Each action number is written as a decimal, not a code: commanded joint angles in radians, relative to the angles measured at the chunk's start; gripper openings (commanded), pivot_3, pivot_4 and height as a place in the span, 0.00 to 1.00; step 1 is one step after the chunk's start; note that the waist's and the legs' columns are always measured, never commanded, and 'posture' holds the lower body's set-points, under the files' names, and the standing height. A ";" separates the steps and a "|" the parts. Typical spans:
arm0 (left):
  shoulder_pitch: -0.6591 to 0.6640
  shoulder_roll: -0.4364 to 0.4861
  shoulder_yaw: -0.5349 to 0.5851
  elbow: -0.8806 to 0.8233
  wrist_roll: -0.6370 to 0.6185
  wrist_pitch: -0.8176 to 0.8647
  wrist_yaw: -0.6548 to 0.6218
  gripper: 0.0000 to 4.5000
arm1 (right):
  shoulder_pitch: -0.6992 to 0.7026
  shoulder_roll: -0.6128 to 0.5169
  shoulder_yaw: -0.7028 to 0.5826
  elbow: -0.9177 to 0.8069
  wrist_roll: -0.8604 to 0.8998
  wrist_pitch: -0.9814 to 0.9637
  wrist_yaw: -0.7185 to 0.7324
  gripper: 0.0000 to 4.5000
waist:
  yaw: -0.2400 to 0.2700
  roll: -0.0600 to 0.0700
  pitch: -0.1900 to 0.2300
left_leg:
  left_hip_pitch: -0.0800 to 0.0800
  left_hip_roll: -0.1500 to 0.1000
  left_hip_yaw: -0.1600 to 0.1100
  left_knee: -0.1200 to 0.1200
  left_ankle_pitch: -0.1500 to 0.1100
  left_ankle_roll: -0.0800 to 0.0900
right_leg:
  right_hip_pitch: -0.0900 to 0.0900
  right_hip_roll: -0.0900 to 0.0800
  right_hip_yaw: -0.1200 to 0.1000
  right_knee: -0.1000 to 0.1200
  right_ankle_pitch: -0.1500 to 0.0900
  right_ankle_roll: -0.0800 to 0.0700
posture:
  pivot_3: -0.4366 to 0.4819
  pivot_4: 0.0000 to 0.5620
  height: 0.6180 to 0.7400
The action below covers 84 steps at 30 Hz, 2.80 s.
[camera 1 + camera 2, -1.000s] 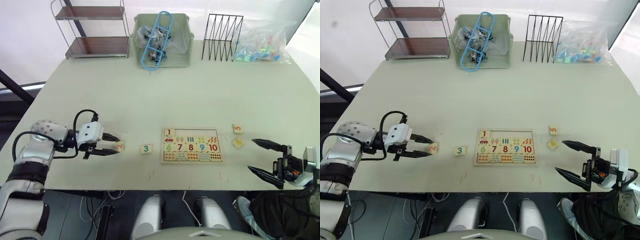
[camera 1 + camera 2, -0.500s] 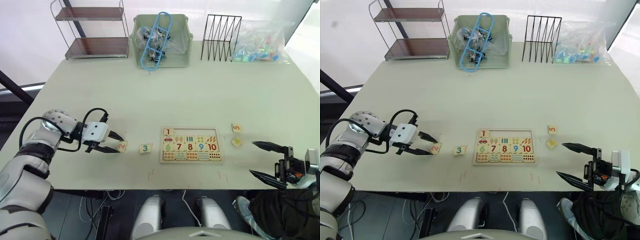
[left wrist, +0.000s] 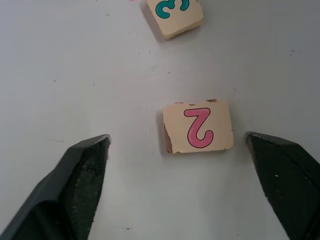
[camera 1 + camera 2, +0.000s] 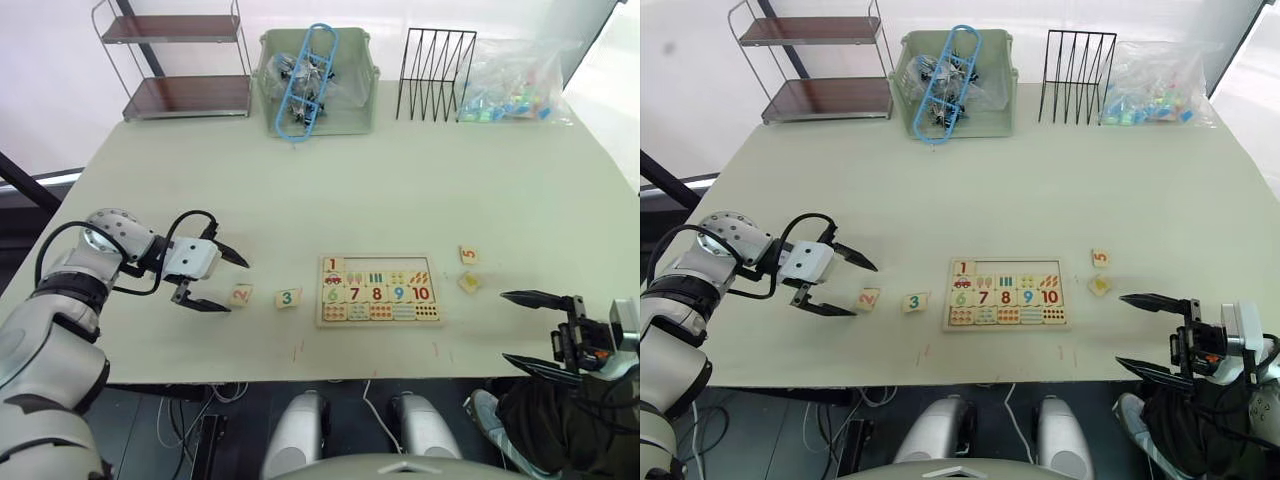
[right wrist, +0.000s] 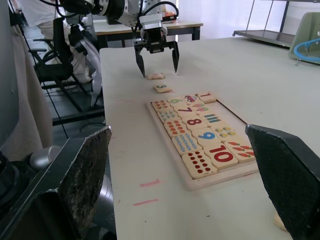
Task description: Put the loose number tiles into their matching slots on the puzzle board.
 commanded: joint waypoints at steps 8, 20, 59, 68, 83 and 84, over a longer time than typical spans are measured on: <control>0.101 0.145 0.104 -0.227 -0.275 0.239 -0.029 0.98 | -0.020 0.005 -0.019 -0.012 0.015 -0.004 0.006 1.00 | -0.006 -0.002 0.002 | -0.001 0.002 0.000 0.000 0.000 0.000 | -0.001 0.000 0.000 0.001 0.000 0.000 | 0.48 0.27 1.00; 0.647 0.143 0.689 -0.810 -0.357 0.636 0.326 0.98 | -0.043 0.016 -0.044 -0.001 0.016 0.028 -0.002 1.00 | -0.009 -0.002 0.003 | 0.001 0.003 0.000 0.001 0.000 0.000 | -0.001 -0.002 0.000 0.005 0.000 0.000 | 0.48 0.27 1.00; 1.228 -0.587 0.870 -1.787 0.072 1.423 1.559 0.98 | 0.030 0.003 -0.115 -0.032 -0.005 0.051 -0.052 1.00 | 0.001 -0.002 0.003 | 0.002 0.001 -0.001 -0.001 0.000 -0.001 | 0.003 -0.003 -0.001 -0.001 -0.002 -0.005 | 0.48 0.27 1.00; 1.176 -0.591 0.873 -1.706 0.093 1.431 1.497 0.98 | 0.035 0.010 -0.117 -0.033 -0.004 0.043 -0.056 1.00 | 0.002 -0.002 0.003 | 0.002 0.001 -0.001 -0.001 0.000 -0.001 | 0.003 -0.003 -0.001 -0.001 -0.002 -0.005 | 0.48 0.27 1.00; 1.191 -0.657 0.892 -1.710 0.077 1.474 1.466 0.62 | 0.033 0.013 -0.114 -0.022 -0.004 0.031 -0.054 1.00 | 0.002 -0.001 0.003 | 0.002 0.001 -0.001 -0.001 0.000 -0.001 | 0.003 -0.004 0.000 -0.001 -0.002 -0.005 | 0.48 0.27 1.00; 1.191 -0.659 0.893 -1.710 0.077 1.476 1.465 0.52 | 0.032 0.013 -0.114 -0.022 -0.004 0.031 -0.054 1.00 | 0.002 -0.001 0.003 | 0.002 0.001 -0.001 -0.001 0.000 -0.001 | 0.003 -0.004 0.000 -0.001 -0.002 -0.005 | 0.48 0.27 1.00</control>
